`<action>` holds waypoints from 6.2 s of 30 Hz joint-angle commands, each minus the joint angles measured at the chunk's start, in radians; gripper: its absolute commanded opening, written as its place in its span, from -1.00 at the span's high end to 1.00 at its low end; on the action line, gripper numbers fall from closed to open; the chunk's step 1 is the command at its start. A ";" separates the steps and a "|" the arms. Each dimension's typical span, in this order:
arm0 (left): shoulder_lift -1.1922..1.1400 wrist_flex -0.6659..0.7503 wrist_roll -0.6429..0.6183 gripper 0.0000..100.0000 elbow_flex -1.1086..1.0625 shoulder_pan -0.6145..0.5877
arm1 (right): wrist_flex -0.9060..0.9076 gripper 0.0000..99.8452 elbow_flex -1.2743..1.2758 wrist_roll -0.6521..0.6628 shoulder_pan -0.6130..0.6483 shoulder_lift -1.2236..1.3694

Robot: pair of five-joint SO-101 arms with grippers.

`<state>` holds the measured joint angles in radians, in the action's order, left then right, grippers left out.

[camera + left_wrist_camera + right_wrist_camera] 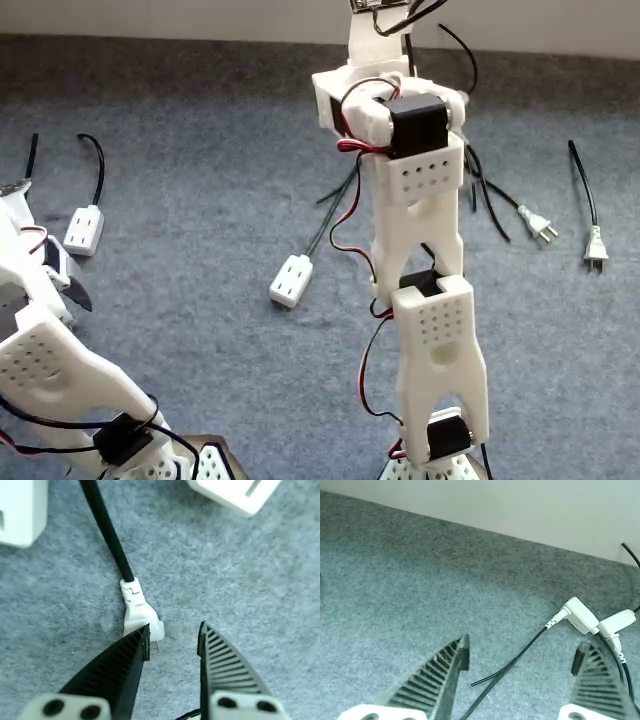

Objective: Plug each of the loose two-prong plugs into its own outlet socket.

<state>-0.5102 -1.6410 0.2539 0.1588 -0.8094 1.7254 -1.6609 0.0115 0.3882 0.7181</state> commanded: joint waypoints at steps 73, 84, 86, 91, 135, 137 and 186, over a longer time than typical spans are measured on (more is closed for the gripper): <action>0.130 0.137 0.087 0.64 -0.104 -0.091 | 0.031 0.35 -0.077 0.011 0.008 -0.022; 0.131 0.104 0.089 0.64 -0.036 -0.101 | 0.031 0.35 -0.077 0.011 0.008 -0.022; 0.131 0.107 0.120 0.64 -0.036 -0.119 | 0.031 0.35 -0.077 0.011 0.008 -0.022; 0.127 0.112 0.166 0.64 -0.036 -0.171 | 0.031 0.35 -0.077 0.011 0.010 -0.021; 0.124 0.034 0.089 0.64 -0.053 0.058 | 0.035 0.35 -0.077 0.011 0.015 -0.024; 0.124 0.035 0.089 0.64 -0.053 0.056 | 0.035 0.35 -0.077 0.011 0.015 -0.024; 0.217 0.295 0.089 0.64 -0.317 -0.050 | 0.035 0.35 -0.077 0.011 0.019 -0.022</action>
<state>-0.2984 -1.3663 0.3460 -0.1542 -0.8585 1.7254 -1.6609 0.0115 0.3974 0.7181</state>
